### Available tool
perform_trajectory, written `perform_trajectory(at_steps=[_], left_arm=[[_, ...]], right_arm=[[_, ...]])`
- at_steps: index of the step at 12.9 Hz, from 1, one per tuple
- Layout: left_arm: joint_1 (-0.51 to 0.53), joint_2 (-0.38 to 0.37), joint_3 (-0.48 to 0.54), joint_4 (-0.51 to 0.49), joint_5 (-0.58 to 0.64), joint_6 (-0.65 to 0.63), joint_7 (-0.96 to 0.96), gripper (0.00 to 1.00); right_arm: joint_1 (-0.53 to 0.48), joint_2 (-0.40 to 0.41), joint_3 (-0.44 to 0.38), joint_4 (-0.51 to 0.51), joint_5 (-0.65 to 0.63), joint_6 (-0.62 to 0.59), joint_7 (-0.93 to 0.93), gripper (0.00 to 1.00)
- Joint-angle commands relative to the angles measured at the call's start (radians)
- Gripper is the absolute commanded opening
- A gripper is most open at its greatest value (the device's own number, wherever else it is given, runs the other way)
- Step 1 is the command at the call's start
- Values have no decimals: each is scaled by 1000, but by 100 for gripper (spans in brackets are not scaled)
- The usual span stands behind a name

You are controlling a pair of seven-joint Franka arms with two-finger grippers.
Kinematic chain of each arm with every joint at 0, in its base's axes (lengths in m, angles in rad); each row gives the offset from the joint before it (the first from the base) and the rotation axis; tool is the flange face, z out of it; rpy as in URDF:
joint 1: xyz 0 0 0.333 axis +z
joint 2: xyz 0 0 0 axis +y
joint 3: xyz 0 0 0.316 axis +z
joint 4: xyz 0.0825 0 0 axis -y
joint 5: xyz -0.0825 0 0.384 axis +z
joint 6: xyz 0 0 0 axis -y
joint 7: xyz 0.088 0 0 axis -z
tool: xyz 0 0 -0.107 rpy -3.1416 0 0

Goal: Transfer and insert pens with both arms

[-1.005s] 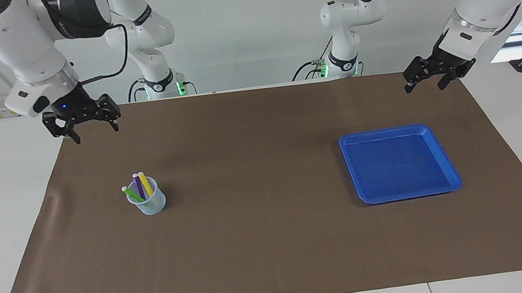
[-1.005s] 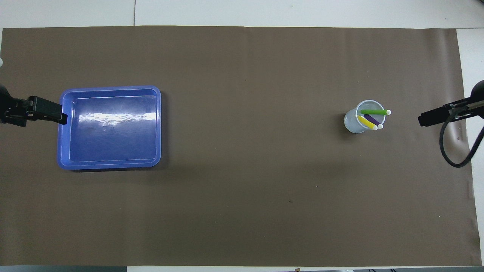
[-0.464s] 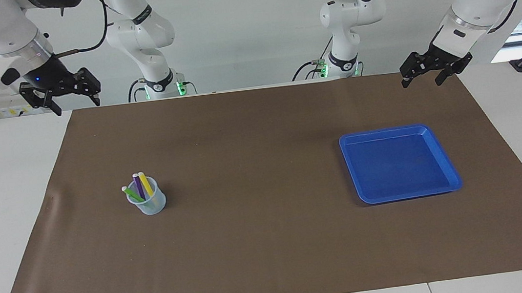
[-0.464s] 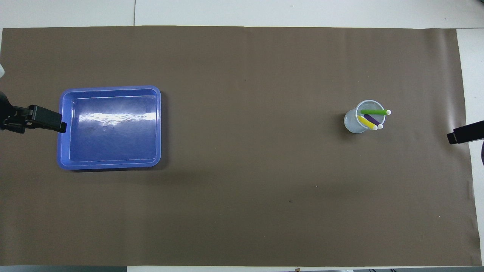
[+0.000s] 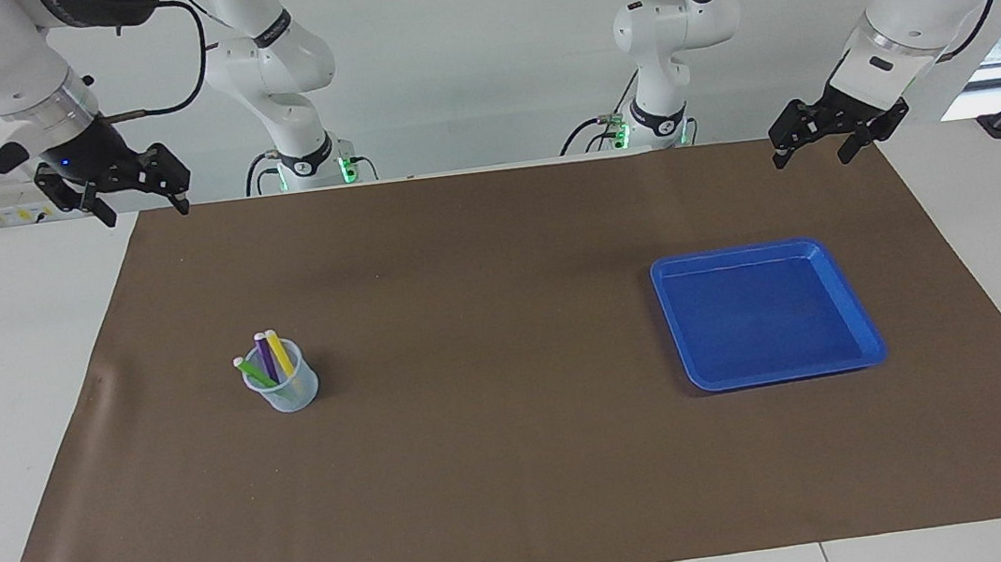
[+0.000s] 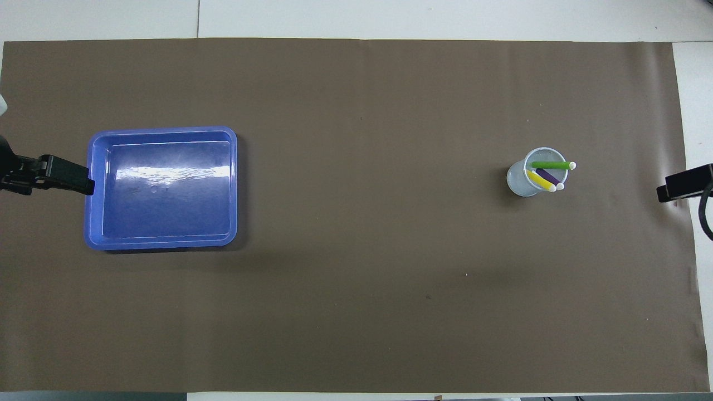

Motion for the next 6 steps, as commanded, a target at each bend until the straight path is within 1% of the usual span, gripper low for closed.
perform_trajectory(at_steps=[1,3,6], left_arm=[[-3,-18,-5,-18,29,24,4,100],[-2,-18,-5,-18,18,24,7,100],[-2,-18,-5,-20,1,22,9,100]], right_arm=[[31,-8,-17,3,-23,3,45,100],[35,-5,-7,9,-69,15,48,100],[55,-6,-8,6,-66,37,51,100]])
